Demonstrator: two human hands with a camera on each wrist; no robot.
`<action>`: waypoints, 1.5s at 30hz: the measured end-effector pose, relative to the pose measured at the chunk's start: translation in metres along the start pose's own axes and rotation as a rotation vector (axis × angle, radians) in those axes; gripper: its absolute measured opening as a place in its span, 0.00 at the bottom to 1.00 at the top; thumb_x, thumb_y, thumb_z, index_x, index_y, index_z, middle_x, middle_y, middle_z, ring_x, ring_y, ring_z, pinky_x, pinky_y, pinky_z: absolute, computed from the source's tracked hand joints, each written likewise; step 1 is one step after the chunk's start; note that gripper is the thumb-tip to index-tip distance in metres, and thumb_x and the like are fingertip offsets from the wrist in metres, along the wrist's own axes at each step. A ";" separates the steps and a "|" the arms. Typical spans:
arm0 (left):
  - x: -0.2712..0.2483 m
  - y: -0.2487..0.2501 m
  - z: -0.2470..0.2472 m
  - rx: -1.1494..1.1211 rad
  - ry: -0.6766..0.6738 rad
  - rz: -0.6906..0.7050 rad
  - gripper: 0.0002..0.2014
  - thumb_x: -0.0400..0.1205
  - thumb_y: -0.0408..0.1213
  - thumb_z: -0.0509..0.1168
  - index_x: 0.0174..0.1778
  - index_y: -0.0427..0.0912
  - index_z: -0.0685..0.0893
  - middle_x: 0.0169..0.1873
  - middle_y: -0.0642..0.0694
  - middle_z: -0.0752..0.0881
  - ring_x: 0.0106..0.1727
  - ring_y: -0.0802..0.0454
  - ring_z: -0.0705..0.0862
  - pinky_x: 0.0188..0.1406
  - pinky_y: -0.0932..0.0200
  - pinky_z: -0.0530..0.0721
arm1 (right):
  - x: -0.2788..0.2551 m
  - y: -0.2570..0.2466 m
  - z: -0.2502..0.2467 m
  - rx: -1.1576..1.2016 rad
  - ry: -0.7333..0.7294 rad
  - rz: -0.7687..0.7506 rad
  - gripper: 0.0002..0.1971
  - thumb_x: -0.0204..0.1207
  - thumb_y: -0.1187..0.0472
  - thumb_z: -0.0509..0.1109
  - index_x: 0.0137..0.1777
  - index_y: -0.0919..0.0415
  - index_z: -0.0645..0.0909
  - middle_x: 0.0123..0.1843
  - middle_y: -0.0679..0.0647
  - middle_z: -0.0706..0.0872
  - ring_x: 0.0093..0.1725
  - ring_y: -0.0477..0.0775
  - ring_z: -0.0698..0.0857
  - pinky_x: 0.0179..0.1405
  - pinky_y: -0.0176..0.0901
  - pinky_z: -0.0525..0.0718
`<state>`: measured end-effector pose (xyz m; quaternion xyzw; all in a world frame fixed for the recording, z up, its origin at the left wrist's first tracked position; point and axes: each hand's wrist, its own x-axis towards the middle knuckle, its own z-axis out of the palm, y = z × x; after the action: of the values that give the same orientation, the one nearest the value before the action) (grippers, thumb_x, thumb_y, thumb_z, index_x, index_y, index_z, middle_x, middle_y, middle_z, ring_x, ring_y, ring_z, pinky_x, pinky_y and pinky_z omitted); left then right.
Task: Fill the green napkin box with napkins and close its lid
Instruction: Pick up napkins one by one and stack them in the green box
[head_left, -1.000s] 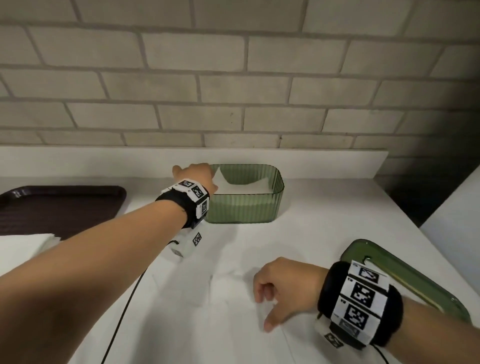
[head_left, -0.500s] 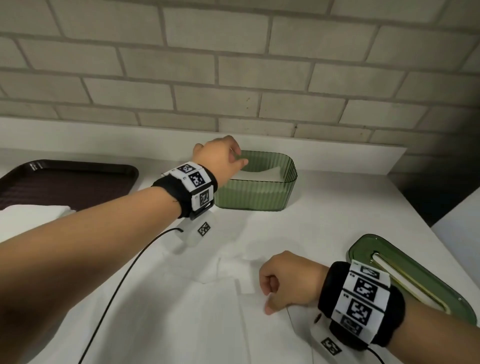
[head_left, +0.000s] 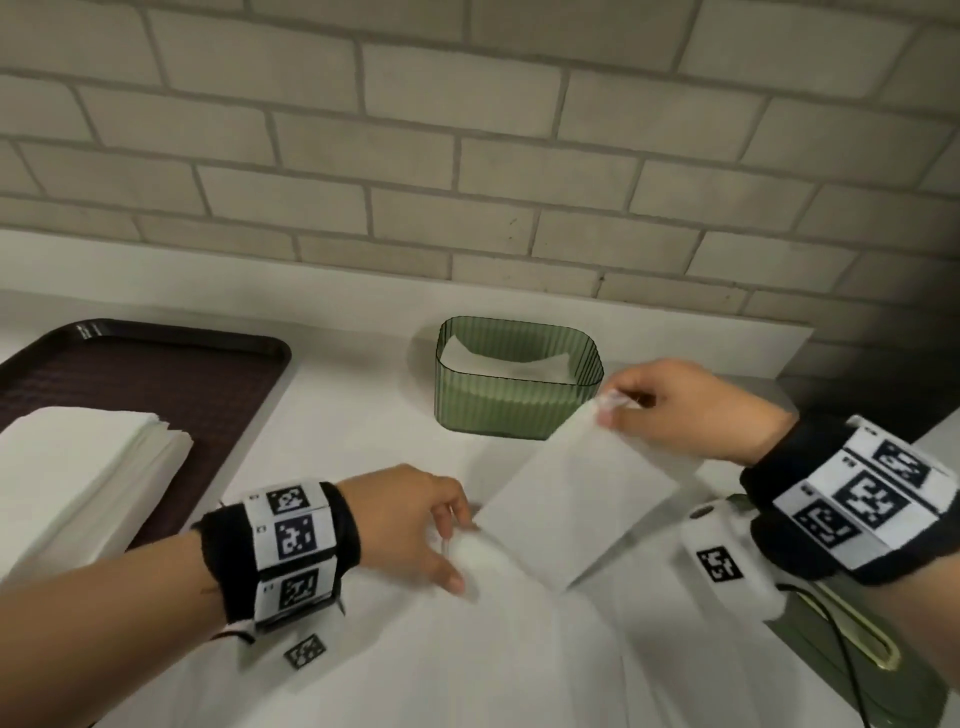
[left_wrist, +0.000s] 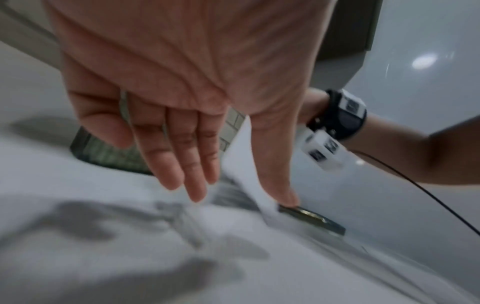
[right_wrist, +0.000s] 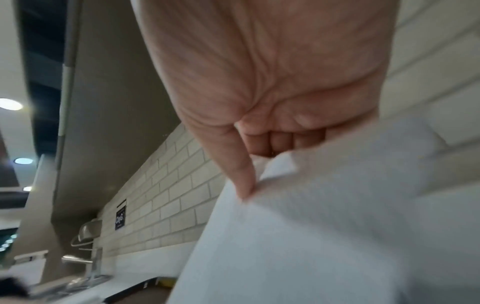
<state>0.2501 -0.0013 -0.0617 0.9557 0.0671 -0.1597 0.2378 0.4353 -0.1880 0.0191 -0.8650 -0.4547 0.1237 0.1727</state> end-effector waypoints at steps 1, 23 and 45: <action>-0.001 -0.001 0.007 0.016 -0.021 -0.004 0.29 0.65 0.58 0.76 0.61 0.57 0.78 0.47 0.65 0.79 0.46 0.64 0.76 0.51 0.67 0.76 | 0.004 -0.001 -0.008 -0.029 0.083 -0.001 0.10 0.80 0.58 0.65 0.43 0.64 0.82 0.32 0.45 0.78 0.35 0.45 0.75 0.32 0.28 0.70; -0.005 0.010 0.022 0.053 0.007 0.114 0.11 0.76 0.47 0.66 0.53 0.50 0.84 0.37 0.60 0.73 0.52 0.56 0.79 0.54 0.64 0.74 | 0.131 0.007 -0.001 0.230 0.236 0.606 0.21 0.87 0.62 0.49 0.72 0.74 0.72 0.73 0.67 0.75 0.72 0.64 0.75 0.68 0.46 0.71; -0.024 -0.010 -0.069 -0.618 0.474 -0.009 0.08 0.73 0.38 0.75 0.31 0.47 0.82 0.20 0.55 0.82 0.24 0.65 0.76 0.28 0.75 0.73 | 0.143 0.007 0.032 -0.139 -0.019 0.464 0.18 0.82 0.63 0.61 0.71 0.68 0.71 0.70 0.62 0.77 0.68 0.60 0.78 0.57 0.42 0.78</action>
<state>0.2444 0.0387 -0.0002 0.8492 0.1694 0.0923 0.4915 0.5083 -0.0669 -0.0207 -0.9548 -0.2527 0.1369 0.0754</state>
